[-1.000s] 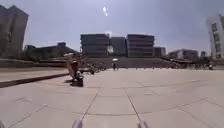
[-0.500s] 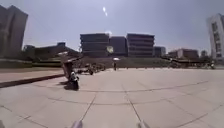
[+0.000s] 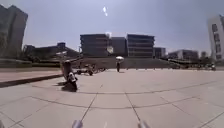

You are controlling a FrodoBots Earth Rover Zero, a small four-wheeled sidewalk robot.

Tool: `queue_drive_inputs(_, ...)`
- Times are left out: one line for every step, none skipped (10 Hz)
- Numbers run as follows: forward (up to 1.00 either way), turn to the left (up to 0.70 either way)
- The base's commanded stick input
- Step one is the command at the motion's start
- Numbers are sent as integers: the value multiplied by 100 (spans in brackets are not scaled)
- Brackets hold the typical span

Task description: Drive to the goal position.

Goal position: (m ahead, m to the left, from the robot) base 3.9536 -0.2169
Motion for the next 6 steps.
queue_drive_inputs(0,0)
queue_drive_inputs(0,0)
queue_drive_inputs(5,0)
queue_drive_inputs(30,0)
queue_drive_inputs(55,0)
queue_drive_inputs(80,0)
